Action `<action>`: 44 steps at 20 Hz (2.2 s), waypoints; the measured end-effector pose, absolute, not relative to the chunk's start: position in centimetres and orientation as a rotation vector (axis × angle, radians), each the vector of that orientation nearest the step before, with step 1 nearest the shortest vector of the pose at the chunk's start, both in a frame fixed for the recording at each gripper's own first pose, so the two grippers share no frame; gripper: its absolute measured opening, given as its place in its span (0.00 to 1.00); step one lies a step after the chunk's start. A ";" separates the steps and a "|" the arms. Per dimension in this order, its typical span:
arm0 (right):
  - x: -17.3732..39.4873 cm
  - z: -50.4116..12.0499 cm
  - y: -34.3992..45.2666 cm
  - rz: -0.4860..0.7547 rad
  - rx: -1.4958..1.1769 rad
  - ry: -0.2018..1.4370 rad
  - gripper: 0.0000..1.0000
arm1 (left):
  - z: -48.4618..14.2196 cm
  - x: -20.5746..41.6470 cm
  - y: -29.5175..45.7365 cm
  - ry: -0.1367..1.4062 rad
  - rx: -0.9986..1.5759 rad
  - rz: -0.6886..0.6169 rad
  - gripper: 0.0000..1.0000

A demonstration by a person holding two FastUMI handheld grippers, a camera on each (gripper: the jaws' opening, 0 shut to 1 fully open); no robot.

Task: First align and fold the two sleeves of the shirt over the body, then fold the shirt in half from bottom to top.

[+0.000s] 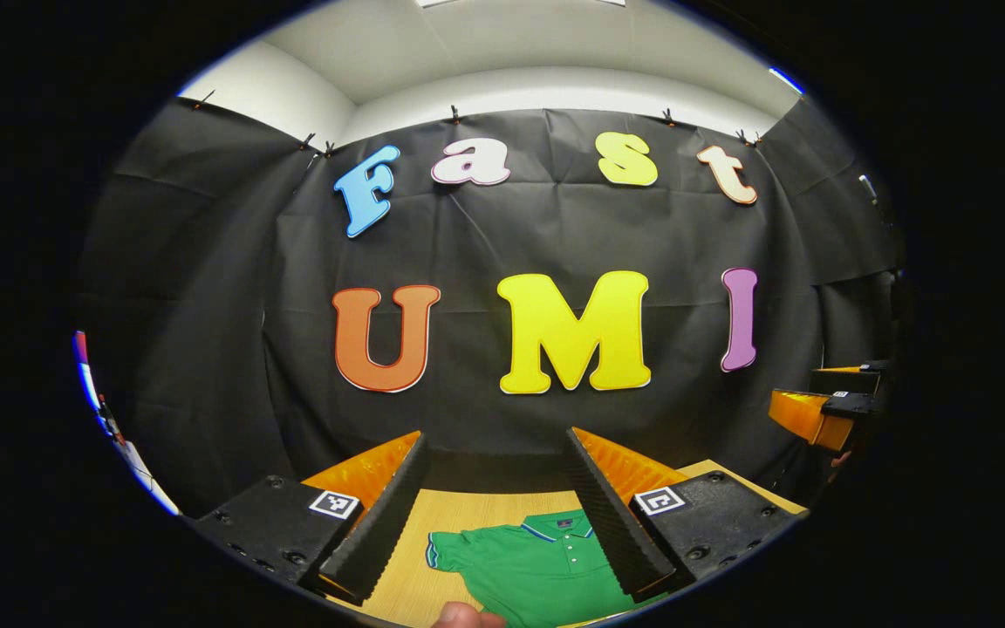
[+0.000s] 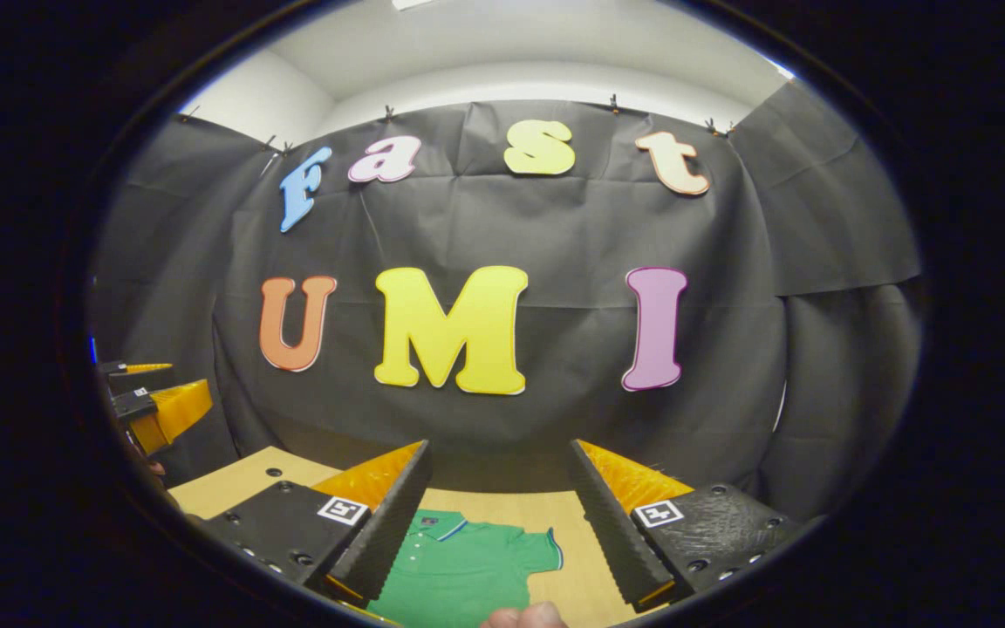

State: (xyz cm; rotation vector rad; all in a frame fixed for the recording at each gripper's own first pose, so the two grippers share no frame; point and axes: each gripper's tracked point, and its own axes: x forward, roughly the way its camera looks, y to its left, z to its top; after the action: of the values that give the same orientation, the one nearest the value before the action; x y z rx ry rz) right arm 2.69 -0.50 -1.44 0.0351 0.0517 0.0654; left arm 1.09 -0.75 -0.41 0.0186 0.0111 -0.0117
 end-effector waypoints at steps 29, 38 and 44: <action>22.4 -37.9 -9.8 0.103 0.040 0.700 0.95 | -5.2 6.8 -1.7 0.122 0.096 0.106 0.99; 25.3 -44.8 -10.6 0.091 0.067 0.799 0.94 | -6.9 7.9 -0.7 0.173 0.131 0.162 0.99; 25.5 -45.6 -10.0 0.098 0.076 0.816 0.48 | -7.8 8.1 -1.2 0.201 0.128 0.151 0.99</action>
State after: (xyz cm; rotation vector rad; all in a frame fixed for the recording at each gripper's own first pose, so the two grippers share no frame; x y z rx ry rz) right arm 25.46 -9.96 -45.55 0.0756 0.8158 0.0976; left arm 8.10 -1.16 -7.82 0.1279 0.2005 0.1512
